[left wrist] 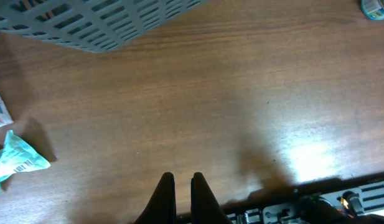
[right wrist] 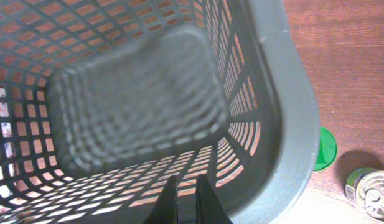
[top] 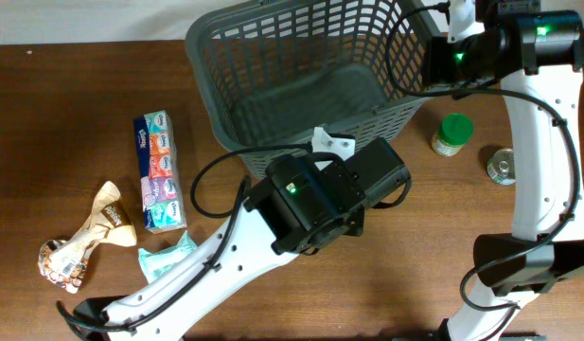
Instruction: Pack container
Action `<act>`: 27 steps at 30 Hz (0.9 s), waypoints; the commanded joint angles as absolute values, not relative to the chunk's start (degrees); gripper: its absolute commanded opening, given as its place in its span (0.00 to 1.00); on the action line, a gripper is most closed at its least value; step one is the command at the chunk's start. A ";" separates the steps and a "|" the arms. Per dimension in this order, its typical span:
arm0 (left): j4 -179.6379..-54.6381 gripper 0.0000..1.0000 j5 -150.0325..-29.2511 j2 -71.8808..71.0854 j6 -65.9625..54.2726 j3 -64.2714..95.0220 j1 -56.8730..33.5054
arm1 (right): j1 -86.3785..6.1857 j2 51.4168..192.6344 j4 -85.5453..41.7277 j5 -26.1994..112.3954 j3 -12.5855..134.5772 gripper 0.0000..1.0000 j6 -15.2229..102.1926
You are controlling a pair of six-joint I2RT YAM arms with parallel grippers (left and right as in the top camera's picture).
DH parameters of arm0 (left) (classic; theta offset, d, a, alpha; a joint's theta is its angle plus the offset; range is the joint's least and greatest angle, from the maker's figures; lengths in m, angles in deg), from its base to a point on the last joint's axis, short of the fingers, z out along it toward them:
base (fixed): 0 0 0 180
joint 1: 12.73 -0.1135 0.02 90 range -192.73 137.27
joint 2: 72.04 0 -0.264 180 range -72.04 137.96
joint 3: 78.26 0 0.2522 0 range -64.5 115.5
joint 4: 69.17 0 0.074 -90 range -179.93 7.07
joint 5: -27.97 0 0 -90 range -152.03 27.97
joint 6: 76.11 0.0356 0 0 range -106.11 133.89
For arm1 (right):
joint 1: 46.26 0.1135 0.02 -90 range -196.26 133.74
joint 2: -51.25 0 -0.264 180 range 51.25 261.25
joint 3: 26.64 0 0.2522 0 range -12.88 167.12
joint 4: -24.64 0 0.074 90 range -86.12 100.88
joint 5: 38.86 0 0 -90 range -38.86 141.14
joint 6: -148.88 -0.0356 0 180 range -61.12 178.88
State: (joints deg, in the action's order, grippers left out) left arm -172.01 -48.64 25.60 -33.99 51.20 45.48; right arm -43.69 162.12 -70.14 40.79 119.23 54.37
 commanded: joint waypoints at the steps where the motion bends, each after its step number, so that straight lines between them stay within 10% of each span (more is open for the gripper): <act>1: -171.94 0.02 -46.06 27.50 -34.90 50.70 45.66 | -43.25 162.32 -70.73 42.85 119.67 0.04 53.91; 27: -176.25 0.02 -41.71 30.17 -34.93 50.70 45.64 | -43.21 162.32 -71.38 42.56 119.67 0.04 55.62</act>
State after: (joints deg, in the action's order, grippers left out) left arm -175.55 -41.16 30.10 -33.99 51.20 45.48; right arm -43.69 162.12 -72.04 43.57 119.23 54.76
